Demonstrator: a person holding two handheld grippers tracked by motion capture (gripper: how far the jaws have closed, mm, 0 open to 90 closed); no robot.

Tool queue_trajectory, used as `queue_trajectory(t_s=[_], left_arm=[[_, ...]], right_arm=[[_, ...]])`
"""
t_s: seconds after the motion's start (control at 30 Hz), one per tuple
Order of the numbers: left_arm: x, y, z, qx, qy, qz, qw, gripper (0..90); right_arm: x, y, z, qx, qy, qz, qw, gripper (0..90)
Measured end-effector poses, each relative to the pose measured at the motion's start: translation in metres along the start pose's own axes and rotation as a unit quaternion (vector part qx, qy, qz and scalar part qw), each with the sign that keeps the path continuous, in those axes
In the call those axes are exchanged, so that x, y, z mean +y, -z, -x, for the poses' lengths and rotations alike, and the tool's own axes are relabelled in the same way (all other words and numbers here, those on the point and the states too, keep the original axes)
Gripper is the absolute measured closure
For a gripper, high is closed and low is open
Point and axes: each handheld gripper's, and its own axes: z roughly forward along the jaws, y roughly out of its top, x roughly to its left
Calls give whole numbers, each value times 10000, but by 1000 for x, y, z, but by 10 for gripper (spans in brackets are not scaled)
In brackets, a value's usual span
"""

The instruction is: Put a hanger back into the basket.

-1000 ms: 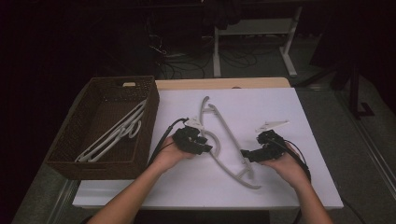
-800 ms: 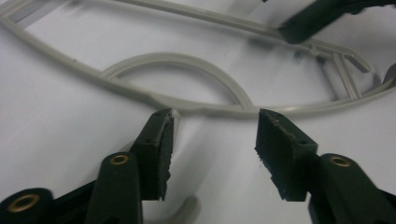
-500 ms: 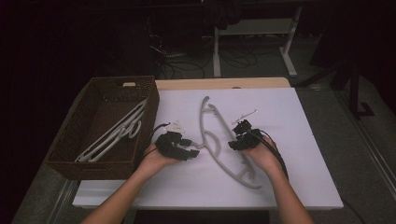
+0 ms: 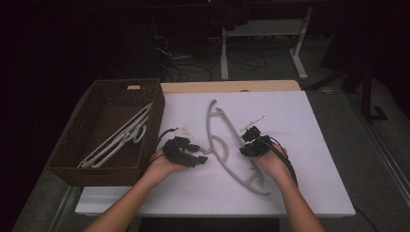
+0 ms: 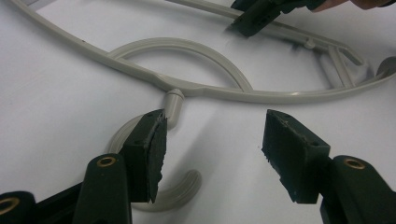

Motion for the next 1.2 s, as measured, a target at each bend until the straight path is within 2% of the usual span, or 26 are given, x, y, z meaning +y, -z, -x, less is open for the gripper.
queue_trajectory(t_s=[0.1, 0.23, 0.3, 0.37, 0.43, 0.53, 0.63, 0.77, 0.87, 0.93, 0.97, 1.0, 1.1, 1.2], left_arm=[[0, 1, 0, -2, -10, 8, 10000, 390], [0, 0, 1, -13, -33, -6, 10000, 388], [1, 0, 1, -22, -36, 8, 10000, 388], [1, 0, 1, -23, -40, 19, 10000, 388], [1, 0, 1, -35, -27, 28, 10000, 388], [1, 0, 1, -39, -40, 18, 10000, 388], [1, 0, 1, -47, -29, 13, 10000, 388], [1, 0, 0, -49, -31, 0, 10000, 388], [0, 0, 0, -50, -15, 1, 10000, 388], [0, 0, -1, -52, -3, 11, 10000, 388], [0, 0, -1, -47, -4, 13, 10000, 387], [0, 0, -1, -52, 3, 11, 10000, 385], [0, -1, -2, -61, 4, -14, 10000, 380], [-1, 0, -3, -70, 32, -1, 10000, 371]], right_arm=[[0, 0, 2, -22, 23, 20, 10000, 749], [1, 2, 4, -91, 205, 86, 9997, 801], [2, 3, 2, 30, 435, 107, 9990, 802], [2, 4, -1, 22, 552, 121, 9984, 802], [2, 4, -2, 190, 656, 145, 9976, 802], [2, 3, -5, 410, 892, 166, 9950, 802], [2, 2, -12, 726, 1194, 210, 9900, 802], [2, -1, -20, 889, 1429, 195, 9855, 801], [2, -2, -20, 876, 1426, 226, 9856, 782], [2, 1, -18, 906, 1287, 329, 9870, 683], [1, 4, -16, 920, 1209, 406, 9876, 674], [0, 8, -14, 933, 1127, 456, 9882, 681], [-8, 22, -8, 992, 891, 599, 9893, 783], [-20, 35, -3, 921, 705, 582, 9915, 889]])
